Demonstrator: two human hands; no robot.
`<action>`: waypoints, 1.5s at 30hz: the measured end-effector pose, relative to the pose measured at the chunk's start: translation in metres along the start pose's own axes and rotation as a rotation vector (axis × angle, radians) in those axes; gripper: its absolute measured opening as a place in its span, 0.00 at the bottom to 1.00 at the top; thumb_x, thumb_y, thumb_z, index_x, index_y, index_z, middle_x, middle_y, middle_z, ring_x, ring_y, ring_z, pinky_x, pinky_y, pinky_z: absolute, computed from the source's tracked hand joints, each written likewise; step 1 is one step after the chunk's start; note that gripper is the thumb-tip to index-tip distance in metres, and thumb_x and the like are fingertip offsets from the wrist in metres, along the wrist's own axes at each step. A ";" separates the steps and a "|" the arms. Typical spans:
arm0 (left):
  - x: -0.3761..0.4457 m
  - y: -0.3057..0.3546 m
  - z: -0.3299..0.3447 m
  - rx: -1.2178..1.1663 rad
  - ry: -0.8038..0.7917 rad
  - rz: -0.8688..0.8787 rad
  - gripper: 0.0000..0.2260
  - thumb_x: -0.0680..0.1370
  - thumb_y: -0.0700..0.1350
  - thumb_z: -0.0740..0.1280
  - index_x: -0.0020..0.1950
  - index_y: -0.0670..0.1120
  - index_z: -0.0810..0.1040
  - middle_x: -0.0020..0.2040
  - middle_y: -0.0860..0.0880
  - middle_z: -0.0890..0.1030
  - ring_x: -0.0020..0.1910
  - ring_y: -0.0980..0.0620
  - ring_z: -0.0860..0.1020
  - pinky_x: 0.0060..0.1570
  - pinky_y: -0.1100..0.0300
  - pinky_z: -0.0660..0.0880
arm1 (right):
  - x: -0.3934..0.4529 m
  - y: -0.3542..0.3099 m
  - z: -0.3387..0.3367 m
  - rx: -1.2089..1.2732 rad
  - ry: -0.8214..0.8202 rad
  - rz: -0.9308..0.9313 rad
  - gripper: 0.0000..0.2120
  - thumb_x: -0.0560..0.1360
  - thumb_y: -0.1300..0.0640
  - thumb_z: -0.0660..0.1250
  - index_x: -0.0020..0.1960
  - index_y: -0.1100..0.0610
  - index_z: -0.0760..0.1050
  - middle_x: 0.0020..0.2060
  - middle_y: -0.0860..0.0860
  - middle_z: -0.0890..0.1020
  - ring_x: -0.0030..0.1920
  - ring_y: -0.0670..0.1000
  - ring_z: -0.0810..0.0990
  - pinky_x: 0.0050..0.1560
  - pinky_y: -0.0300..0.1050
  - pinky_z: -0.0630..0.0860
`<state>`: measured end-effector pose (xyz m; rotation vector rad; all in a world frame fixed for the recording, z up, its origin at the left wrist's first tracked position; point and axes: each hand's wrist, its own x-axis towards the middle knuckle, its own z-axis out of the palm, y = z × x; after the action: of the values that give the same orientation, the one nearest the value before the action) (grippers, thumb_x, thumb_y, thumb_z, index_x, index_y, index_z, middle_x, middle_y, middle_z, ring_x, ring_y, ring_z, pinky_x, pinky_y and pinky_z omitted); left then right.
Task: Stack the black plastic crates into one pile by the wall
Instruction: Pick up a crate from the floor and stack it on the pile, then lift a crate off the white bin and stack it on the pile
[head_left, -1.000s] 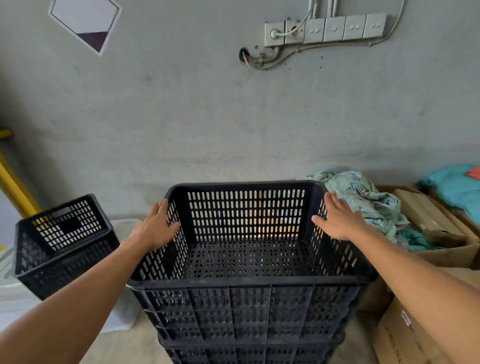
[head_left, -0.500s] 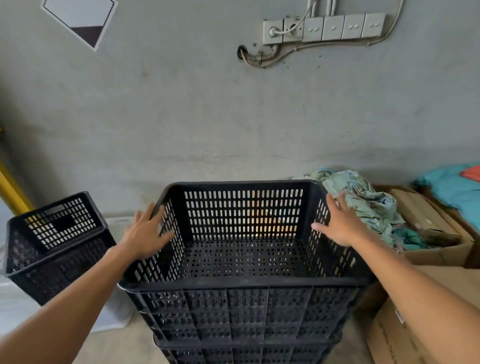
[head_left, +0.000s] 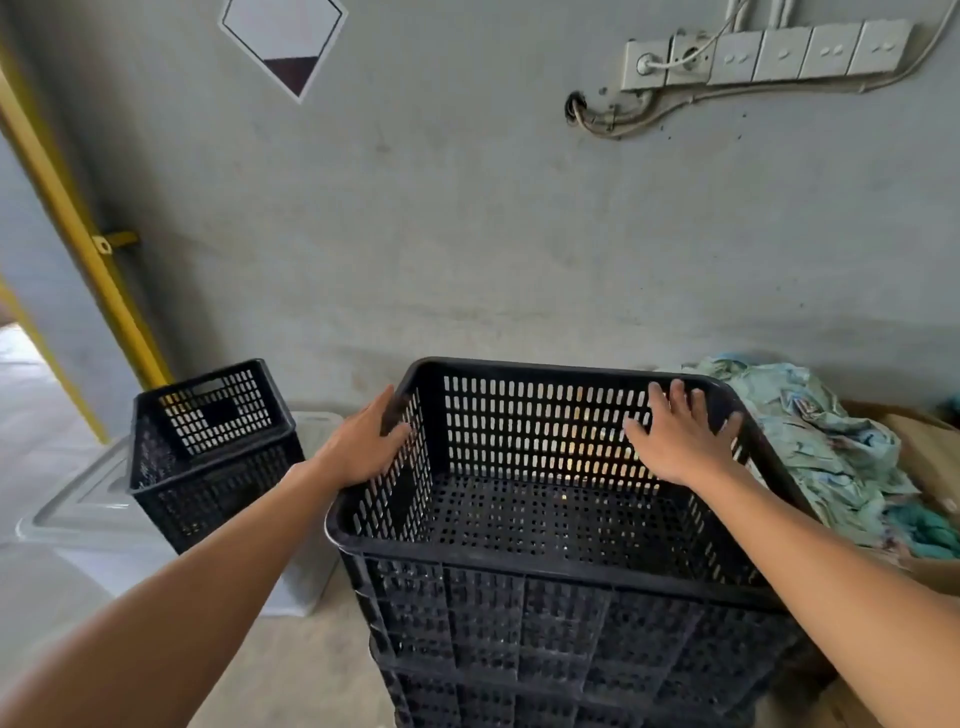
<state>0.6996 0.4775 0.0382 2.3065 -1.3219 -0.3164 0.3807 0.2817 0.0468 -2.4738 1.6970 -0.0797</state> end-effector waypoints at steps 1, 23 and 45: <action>-0.003 -0.003 -0.004 -0.002 0.005 -0.022 0.29 0.83 0.54 0.57 0.82 0.49 0.50 0.76 0.40 0.68 0.73 0.39 0.68 0.70 0.50 0.64 | 0.001 -0.018 0.000 0.011 0.007 -0.045 0.34 0.81 0.37 0.46 0.81 0.49 0.41 0.81 0.52 0.40 0.80 0.56 0.38 0.72 0.71 0.38; -0.061 -0.300 -0.184 0.017 0.347 -0.367 0.29 0.83 0.56 0.56 0.81 0.48 0.54 0.80 0.44 0.61 0.79 0.41 0.58 0.75 0.43 0.58 | -0.028 -0.505 0.015 0.250 -0.104 -0.569 0.32 0.81 0.39 0.48 0.81 0.48 0.45 0.81 0.54 0.48 0.80 0.59 0.48 0.75 0.68 0.46; 0.082 -0.592 -0.130 -0.078 -0.028 -0.545 0.31 0.83 0.58 0.53 0.82 0.49 0.48 0.82 0.46 0.51 0.81 0.42 0.48 0.77 0.41 0.51 | 0.064 -0.743 0.298 1.158 -0.735 0.431 0.36 0.82 0.50 0.58 0.81 0.45 0.38 0.68 0.54 0.70 0.67 0.61 0.74 0.69 0.58 0.70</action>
<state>1.2410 0.6991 -0.1409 2.5653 -0.6530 -0.5609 1.1271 0.5103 -0.1418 -1.0739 1.2302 -0.0638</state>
